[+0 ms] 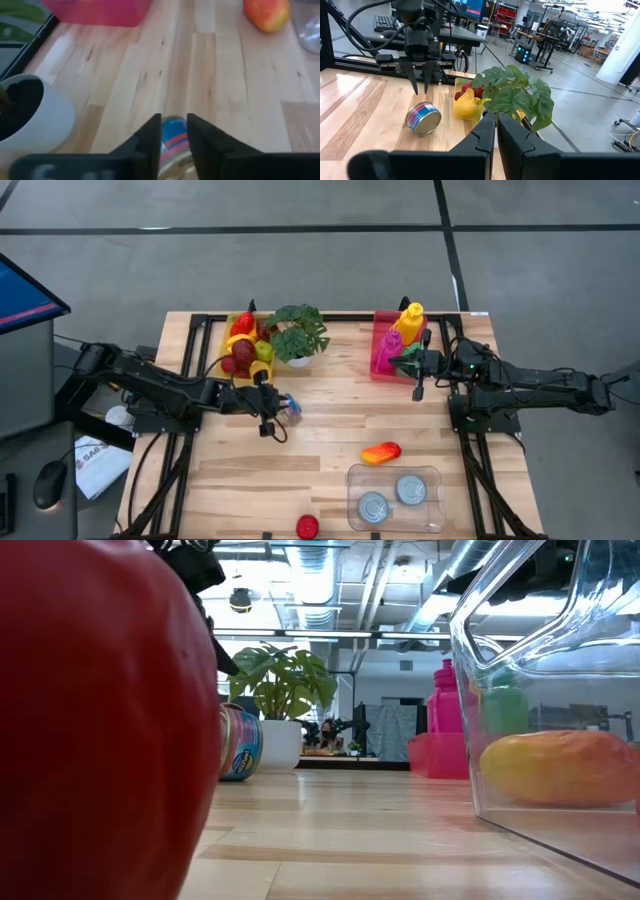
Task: Pick & Place Food Item
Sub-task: Put the blue pink tuna can into the transparent bin
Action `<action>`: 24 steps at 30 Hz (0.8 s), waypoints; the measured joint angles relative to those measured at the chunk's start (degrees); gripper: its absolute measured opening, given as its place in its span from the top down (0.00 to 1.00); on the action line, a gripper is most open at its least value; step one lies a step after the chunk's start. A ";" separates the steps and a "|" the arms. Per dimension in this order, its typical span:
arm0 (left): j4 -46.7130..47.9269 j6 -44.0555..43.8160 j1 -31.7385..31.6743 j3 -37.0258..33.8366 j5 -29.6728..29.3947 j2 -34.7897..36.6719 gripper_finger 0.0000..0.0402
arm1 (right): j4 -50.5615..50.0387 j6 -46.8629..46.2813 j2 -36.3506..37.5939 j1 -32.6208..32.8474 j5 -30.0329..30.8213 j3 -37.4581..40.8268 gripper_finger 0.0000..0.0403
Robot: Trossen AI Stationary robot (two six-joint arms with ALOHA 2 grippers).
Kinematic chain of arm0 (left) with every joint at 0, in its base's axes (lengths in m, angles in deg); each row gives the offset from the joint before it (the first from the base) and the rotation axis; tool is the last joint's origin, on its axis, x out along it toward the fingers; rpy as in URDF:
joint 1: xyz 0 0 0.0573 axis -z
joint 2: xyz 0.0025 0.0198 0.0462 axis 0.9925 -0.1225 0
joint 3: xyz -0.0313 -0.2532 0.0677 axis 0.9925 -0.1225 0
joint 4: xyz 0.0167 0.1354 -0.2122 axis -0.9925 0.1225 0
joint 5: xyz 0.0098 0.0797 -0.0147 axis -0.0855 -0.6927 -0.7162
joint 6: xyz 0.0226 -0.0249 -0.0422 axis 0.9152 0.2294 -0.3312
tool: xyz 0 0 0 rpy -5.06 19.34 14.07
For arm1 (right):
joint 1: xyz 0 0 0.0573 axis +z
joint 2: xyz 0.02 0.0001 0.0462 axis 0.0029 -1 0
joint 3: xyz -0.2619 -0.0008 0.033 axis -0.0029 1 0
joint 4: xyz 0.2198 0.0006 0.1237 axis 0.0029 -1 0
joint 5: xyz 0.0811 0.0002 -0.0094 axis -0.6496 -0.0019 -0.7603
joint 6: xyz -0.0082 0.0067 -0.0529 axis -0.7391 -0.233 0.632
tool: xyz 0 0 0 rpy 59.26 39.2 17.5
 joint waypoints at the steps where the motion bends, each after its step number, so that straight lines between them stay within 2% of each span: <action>1: -0.92 0.00 -0.41 0.00 0.01 -0.50 0.77 | 0.00 0.00 0.02 0.00 0.00 0.00 0.96; 14: -4.82 0.00 -2.03 0.00 -0.04 -1.31 0.28 | 0.04 0.02 0.00 -0.01 0.00 0.00 0.96; 24: -8.76 -0.02 -2.05 -0.02 -0.08 -1.31 0.03 | 0.04 0.02 0.02 -0.01 0.00 0.00 0.96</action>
